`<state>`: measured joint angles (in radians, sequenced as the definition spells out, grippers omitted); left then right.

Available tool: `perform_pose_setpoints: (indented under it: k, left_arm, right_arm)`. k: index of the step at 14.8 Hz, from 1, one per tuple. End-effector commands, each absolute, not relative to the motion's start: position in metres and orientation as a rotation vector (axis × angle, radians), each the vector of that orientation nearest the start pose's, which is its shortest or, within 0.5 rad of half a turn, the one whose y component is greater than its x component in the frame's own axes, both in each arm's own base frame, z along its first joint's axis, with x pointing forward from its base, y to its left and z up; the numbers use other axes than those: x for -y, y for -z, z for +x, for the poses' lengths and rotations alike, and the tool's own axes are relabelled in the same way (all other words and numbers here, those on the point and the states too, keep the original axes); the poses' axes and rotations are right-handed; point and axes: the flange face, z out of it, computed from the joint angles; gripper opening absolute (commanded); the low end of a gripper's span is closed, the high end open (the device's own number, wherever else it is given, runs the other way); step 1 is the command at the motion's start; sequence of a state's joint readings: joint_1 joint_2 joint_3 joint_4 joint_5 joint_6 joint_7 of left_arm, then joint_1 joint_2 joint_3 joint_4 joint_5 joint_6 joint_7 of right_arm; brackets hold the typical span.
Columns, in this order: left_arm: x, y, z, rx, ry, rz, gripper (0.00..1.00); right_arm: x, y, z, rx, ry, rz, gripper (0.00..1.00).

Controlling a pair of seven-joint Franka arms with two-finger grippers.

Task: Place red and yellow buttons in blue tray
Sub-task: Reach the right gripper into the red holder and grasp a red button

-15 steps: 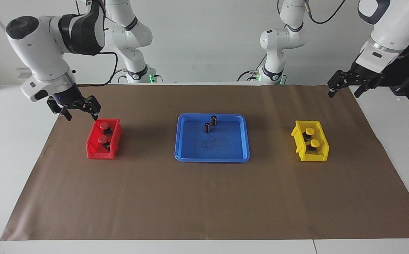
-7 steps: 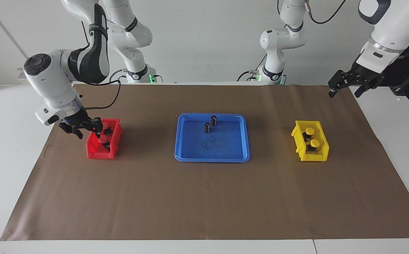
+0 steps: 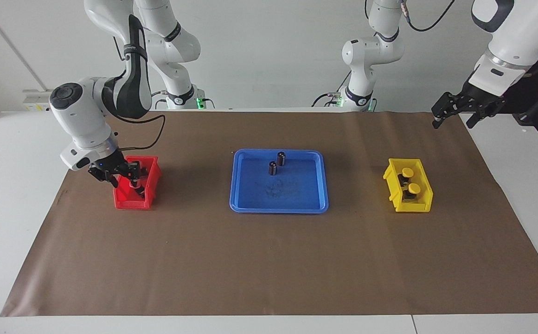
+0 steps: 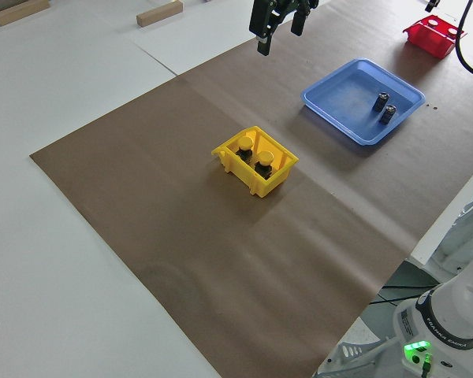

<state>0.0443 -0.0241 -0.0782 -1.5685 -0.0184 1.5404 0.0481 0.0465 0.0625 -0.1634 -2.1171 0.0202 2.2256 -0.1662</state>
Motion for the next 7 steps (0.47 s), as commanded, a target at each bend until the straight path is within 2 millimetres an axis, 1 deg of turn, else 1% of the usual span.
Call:
perform_pose_setpoints:
  k: [1, 2, 3, 4, 6, 7]
  left_arm:
    - [0.028, -0.634, 0.517, -0.136, -0.165, -3.13, 1.0]
    - [0.032, -0.632, 0.506, -0.145, -0.263, -3.12, 1.0]
    - [0.031, -0.632, 0.505, -0.145, -0.276, -3.119, 1.0]
    - [0.026, -0.632, 0.507, -0.129, -0.267, -3.122, 1.0]
    - [0.013, -0.635, 0.515, -0.064, -0.176, -3.127, 1.0]
    - [0.006, -0.625, 0.514, -0.04, -0.185, -3.094, 1.0]
  right_arm:
    - [0.065, -0.384, 0.535, 0.07, 0.093, -3.116, 0.58]
    - [0.064, -0.381, 0.532, 0.073, 0.095, -3.117, 0.58]
    - [0.063, -0.381, 0.531, 0.074, 0.1, -3.115, 0.58]
    - [0.062, -0.379, 0.529, 0.076, 0.093, -3.114, 0.58]
    - [0.063, -0.375, 0.526, 0.072, 0.112, -3.116, 0.58]
    - [0.063, -0.371, 0.524, 0.072, 0.119, -3.117, 0.58]
